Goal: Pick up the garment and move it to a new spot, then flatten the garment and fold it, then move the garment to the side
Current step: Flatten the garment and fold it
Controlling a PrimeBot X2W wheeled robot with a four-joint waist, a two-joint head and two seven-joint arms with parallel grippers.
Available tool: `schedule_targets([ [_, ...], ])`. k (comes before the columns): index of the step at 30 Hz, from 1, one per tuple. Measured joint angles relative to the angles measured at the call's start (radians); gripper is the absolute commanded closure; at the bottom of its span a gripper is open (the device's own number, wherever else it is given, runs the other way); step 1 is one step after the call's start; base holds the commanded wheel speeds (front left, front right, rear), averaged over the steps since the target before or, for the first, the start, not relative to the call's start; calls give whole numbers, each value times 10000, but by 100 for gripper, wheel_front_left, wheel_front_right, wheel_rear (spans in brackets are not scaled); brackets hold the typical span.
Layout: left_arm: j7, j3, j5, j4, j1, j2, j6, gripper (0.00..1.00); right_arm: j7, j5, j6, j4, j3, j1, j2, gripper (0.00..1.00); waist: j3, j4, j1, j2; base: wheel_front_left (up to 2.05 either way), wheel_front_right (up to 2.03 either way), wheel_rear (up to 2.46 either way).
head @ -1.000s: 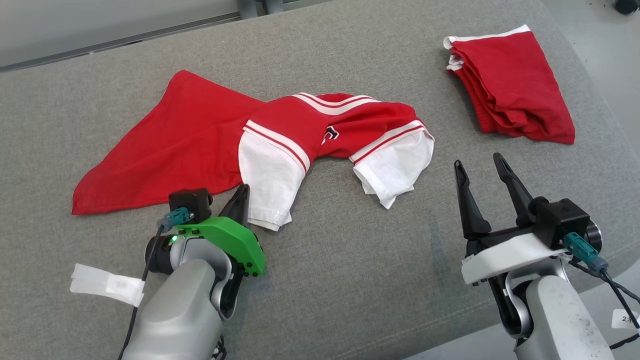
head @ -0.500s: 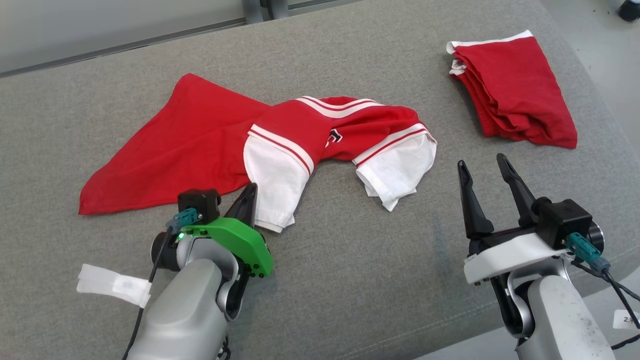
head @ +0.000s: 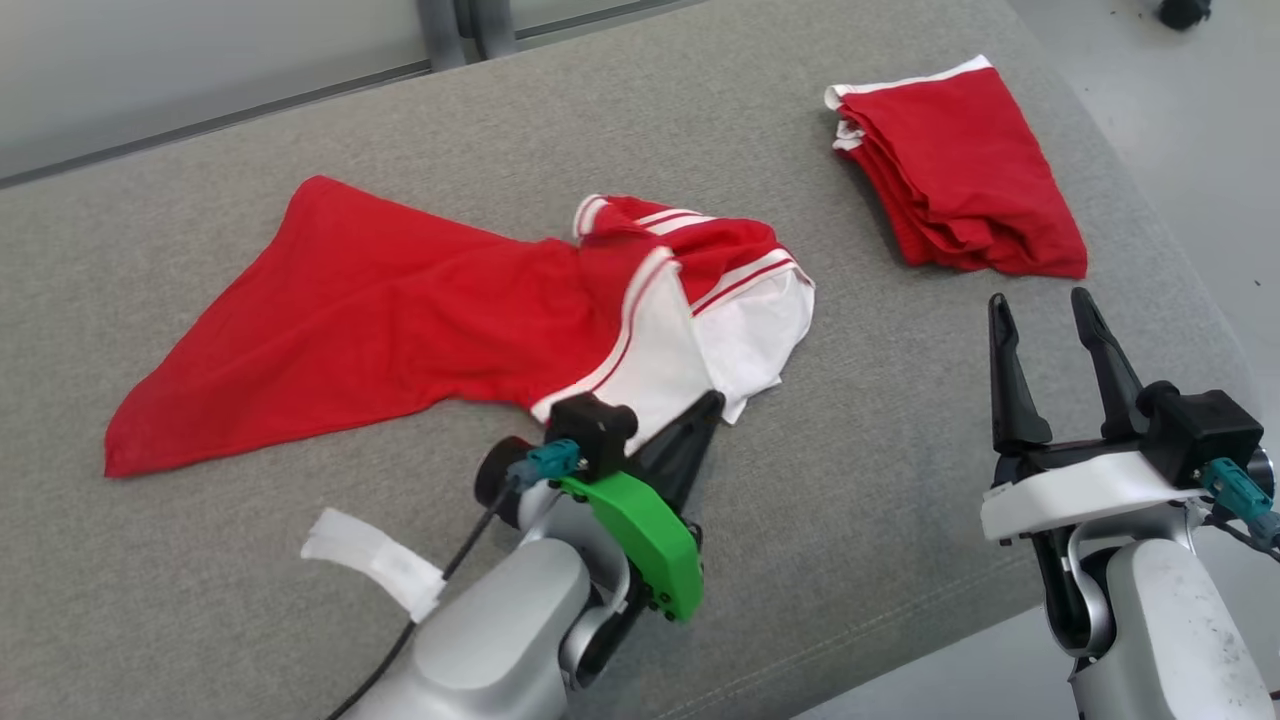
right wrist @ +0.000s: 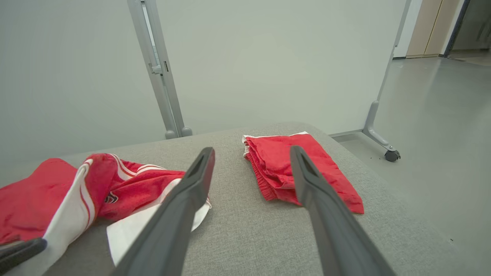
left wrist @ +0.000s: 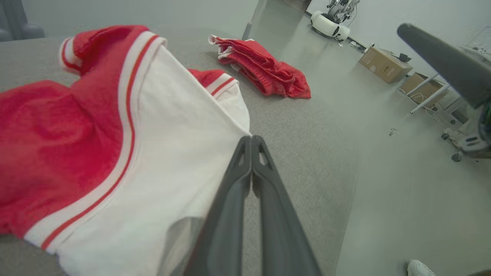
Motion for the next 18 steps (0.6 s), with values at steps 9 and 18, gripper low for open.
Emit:
schedule_targets([
  [9,412,-2539,-1037,-355,-183,-4,527,100,-88,194,2,198,-46,-86,-2,0,128,-948,0,0,0,0,0],
  [18,267,-3453,-1578,-65,-351,8,945,100,-161,399,0,431,286,-303,0,0,486,-1596,0,1,0,0,0],
])
